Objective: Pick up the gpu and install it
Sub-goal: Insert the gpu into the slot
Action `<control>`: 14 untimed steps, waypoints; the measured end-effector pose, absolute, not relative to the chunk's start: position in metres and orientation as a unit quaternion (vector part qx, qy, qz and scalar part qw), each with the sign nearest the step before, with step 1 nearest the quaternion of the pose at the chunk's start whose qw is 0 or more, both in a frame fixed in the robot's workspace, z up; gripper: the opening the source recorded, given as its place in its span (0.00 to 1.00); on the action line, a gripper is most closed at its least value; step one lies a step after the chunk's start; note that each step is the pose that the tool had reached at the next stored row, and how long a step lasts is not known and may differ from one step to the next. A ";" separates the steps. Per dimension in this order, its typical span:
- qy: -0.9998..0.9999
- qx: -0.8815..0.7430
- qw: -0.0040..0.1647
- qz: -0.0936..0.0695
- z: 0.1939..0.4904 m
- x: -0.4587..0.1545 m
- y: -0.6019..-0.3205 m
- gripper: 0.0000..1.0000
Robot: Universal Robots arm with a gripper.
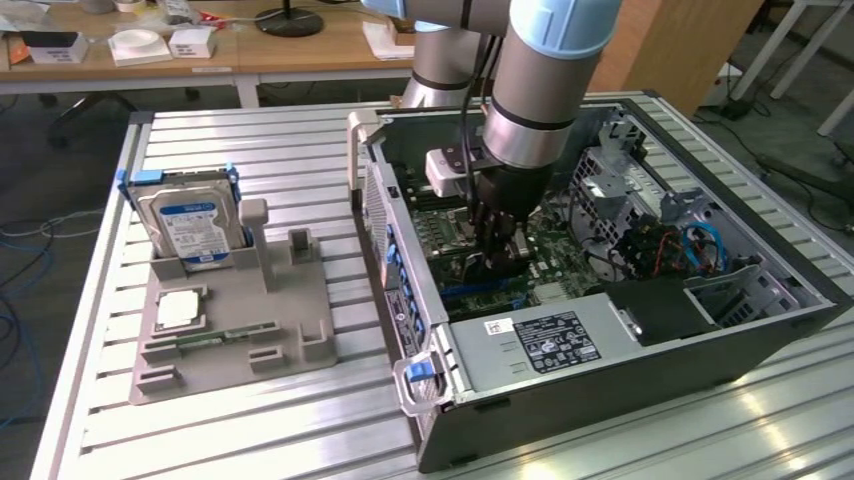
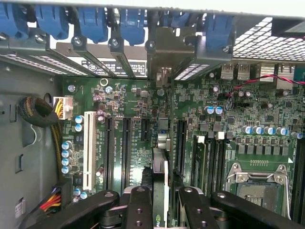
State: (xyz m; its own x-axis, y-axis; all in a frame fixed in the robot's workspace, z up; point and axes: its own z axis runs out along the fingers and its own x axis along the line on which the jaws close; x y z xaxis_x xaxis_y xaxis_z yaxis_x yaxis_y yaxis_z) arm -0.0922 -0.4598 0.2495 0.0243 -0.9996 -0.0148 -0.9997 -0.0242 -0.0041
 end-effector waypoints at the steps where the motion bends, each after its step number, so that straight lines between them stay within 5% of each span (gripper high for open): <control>1: 0.699 -0.716 0.007 0.004 0.249 -0.092 -0.460 0.26; 14: 0.699 -0.715 0.007 0.004 0.248 -0.092 -0.461 0.26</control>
State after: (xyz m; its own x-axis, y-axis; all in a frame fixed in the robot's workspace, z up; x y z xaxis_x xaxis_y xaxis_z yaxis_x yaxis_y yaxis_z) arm -0.0922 -0.4606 0.2478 0.0231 -0.9996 -0.0148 -0.9997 -0.0230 -0.0042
